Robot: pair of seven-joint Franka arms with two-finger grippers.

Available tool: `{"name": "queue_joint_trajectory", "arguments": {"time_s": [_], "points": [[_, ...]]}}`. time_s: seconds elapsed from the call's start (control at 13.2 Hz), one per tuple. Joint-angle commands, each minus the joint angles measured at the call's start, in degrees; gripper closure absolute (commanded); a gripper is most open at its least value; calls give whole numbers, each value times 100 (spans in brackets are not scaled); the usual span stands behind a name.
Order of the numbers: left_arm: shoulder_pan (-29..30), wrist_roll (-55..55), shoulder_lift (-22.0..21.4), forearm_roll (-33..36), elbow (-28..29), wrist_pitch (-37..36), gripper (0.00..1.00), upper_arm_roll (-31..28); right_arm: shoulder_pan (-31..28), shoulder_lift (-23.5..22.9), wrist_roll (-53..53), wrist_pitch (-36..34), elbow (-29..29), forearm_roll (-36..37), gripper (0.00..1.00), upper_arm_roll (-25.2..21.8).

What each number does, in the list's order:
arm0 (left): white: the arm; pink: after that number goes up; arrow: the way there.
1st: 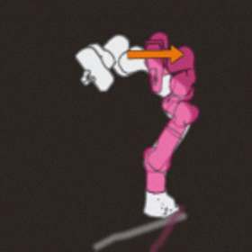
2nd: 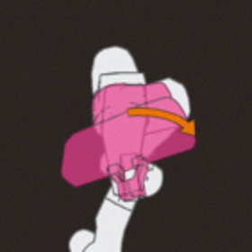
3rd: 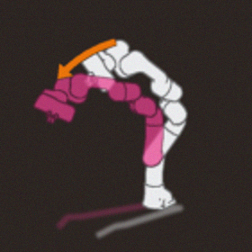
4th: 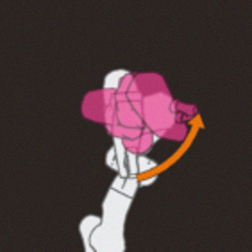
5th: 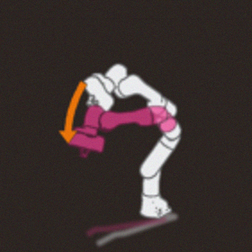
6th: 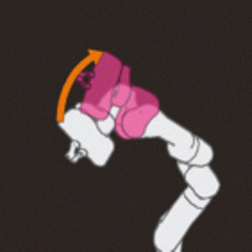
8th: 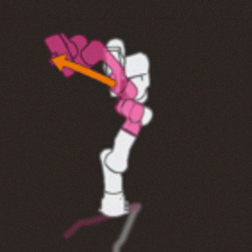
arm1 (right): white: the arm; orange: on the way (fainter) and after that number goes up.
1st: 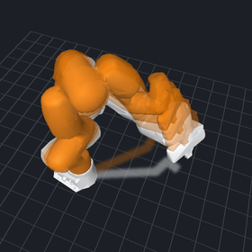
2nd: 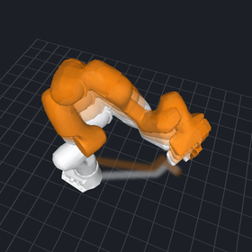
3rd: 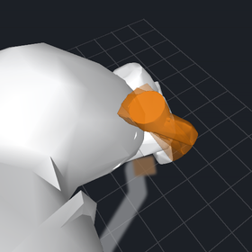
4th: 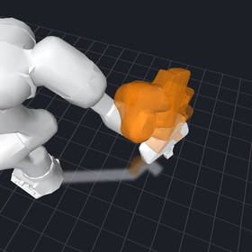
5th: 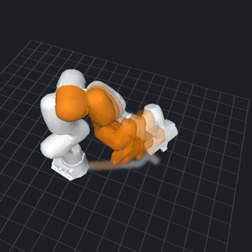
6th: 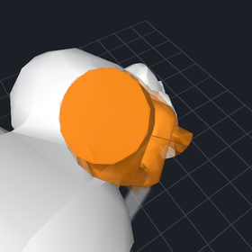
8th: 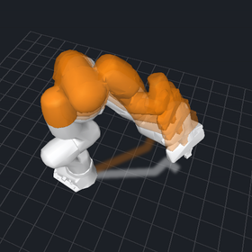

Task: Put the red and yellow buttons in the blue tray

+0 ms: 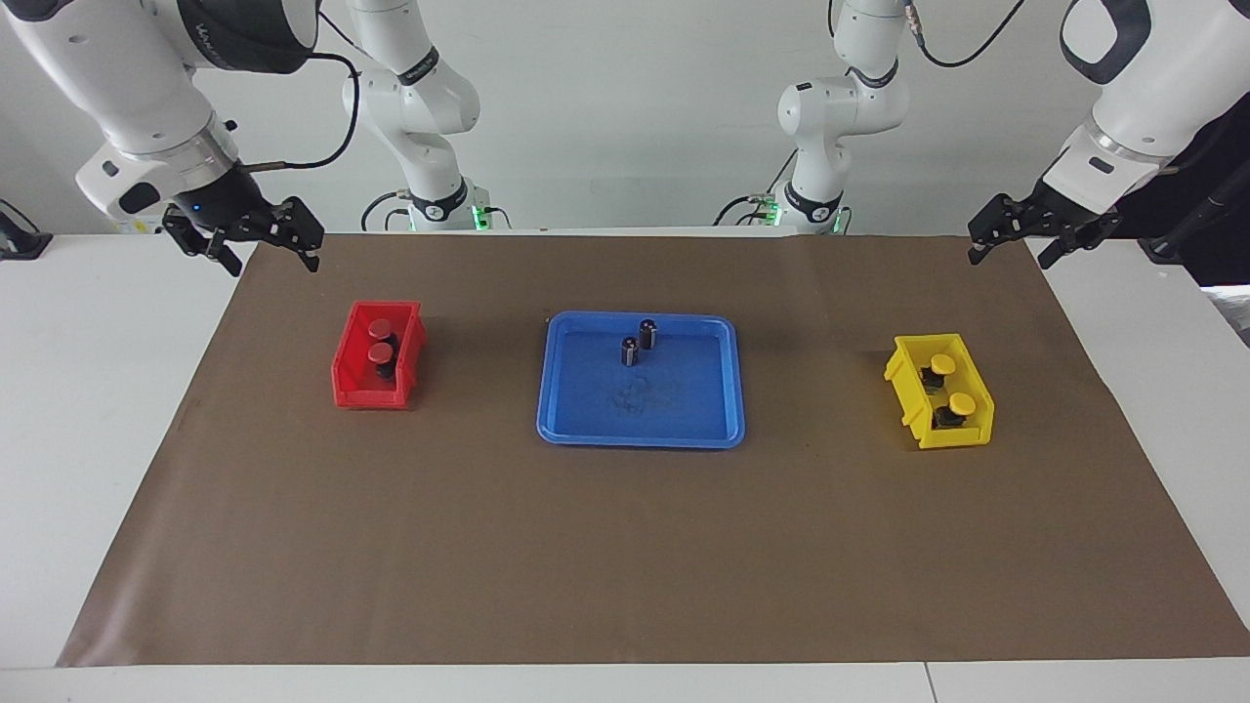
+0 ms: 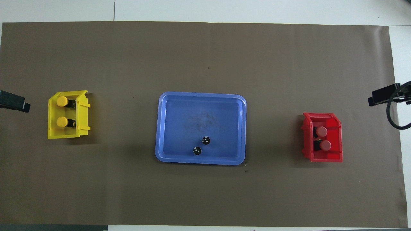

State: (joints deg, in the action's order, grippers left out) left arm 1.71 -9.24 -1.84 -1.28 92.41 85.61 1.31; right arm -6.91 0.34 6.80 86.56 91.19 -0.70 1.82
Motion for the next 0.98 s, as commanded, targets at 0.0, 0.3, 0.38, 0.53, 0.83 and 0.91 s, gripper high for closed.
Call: {"name": "queue_joint_trajectory", "arguments": {"time_s": [0.0, 0.3, 0.38, 0.53, 0.83, 0.91], "points": [[-31, -60, -106, 75, 66, 8, 0, -34, -38, 54, -21, 2, 31, -71, 0, 20], [-92, 45, -71, 427, 14, 184, 0, -8, -30, 62, -3, 10, 39, -80, 0, 20], [-92, 324, -80, 427, 22, 193, 0, 10, -30, 62, -12, 36, 48, -71, 0, 20], [-92, 529, -80, 427, 5, 193, 0, 19, -30, 71, -56, 133, 92, -80, 0, 20], [-154, 537, -141, 400, 84, 211, 0, 19, -30, 63, -47, 133, 75, -88, 0, 29], [-136, 537, -141, 400, 93, 220, 0, 19, -30, 62, -47, 151, 109, -97, 0, 29]]}}
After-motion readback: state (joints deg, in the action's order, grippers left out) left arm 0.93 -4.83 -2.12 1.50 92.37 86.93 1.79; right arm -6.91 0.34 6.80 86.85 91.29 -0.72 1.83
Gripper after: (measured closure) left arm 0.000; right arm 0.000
